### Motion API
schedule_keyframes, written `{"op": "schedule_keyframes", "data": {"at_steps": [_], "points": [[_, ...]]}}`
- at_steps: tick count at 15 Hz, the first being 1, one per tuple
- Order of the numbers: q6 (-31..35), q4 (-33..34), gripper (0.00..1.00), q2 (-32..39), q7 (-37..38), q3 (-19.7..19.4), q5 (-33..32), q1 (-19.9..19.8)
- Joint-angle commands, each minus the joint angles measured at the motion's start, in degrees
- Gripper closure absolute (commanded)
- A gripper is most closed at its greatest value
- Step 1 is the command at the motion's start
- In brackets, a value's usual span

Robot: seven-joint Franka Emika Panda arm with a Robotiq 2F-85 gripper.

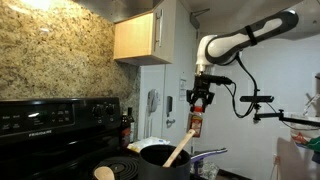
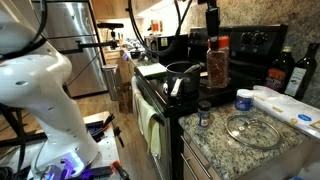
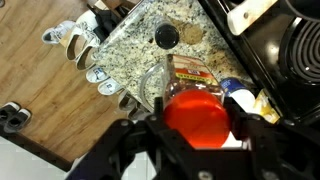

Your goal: Pick the two bottles on the stove and place them on the counter, then pick the cooking stick from the pot and place it on the stove

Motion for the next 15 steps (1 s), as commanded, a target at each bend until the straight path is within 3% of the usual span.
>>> {"op": "schedule_keyframes", "data": {"at_steps": [1, 9, 15], "points": [[0.2, 0.8, 0.64, 2.7, 0.1, -0.1, -1.5, -2.4], [2.7, 0.2, 0.64, 6.9, -4.4, -5.7, 2.1, -5.1], [5.9, -0.3, 0.64, 11.2, -7.7, -7.0, 4.2, -5.0]]}}
